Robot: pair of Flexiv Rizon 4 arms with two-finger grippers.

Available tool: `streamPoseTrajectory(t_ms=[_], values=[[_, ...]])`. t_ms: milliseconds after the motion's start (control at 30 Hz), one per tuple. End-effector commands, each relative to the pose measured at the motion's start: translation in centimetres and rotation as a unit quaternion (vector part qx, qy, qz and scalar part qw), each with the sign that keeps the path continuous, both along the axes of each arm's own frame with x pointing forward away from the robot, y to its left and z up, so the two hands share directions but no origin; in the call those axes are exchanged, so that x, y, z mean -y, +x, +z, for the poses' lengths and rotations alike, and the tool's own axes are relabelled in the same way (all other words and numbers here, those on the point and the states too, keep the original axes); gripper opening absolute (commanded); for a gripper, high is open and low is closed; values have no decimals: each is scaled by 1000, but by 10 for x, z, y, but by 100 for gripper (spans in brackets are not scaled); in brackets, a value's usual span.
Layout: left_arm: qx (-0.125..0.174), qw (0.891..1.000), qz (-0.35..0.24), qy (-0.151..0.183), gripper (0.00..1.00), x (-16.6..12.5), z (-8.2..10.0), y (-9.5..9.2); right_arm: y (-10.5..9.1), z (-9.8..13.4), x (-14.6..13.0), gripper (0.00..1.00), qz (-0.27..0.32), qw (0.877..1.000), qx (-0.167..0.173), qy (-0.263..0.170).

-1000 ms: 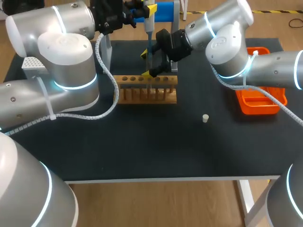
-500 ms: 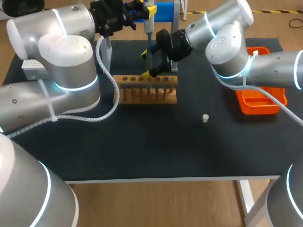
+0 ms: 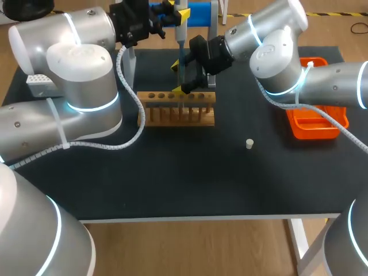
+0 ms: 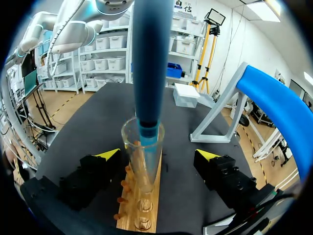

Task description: Invert the test tube, pick up the pipette, mount the tip to pipette, aspirate from beaker and dispense into the tube, eject the tip, return the pipette, and cap with the stopper.

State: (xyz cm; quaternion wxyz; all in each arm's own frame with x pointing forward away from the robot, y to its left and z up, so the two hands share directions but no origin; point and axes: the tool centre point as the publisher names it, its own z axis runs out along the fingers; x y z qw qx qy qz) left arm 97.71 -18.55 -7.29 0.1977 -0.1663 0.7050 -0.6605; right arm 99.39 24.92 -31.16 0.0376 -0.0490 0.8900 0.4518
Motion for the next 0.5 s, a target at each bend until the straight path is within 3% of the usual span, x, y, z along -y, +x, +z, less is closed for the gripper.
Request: streamPoseTrajectory(t_ms=[33, 500], values=[[4, 1000, 2, -3, 0, 1, -3, -1, 0, 1, 0, 100, 1, 1000, -1, -2], [4, 1000, 3, -2, 0, 2, -8, -1, 0, 1, 0, 100, 1, 1000, -1, -2]])
